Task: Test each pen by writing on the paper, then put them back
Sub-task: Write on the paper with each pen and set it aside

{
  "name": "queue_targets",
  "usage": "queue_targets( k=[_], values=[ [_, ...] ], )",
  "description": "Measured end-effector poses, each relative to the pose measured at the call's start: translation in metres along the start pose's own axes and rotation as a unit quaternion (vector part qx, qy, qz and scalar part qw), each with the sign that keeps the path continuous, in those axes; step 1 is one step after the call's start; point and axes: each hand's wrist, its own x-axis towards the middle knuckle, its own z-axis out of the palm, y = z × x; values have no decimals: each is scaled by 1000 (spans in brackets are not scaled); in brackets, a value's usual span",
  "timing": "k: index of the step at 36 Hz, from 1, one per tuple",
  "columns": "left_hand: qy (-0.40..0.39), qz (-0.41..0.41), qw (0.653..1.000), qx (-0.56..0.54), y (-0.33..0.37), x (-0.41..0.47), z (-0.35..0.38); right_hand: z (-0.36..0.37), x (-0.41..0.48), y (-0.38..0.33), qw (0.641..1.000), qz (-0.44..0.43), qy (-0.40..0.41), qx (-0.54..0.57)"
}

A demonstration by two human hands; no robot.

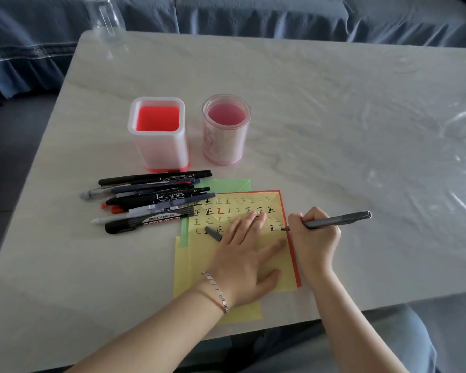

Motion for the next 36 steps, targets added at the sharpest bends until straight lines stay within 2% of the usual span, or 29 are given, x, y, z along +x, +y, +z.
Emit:
queue_targets(
  k=[16, 36],
  values=[
    [-4, -2, 1000, 0, 0, 0, -1, 0, 0, -2, 1000, -1, 20, -8],
    [-3, -1, 1000, -5, 1, 0, -1, -1, -1, -2, 1000, 3, -4, 8]
  ],
)
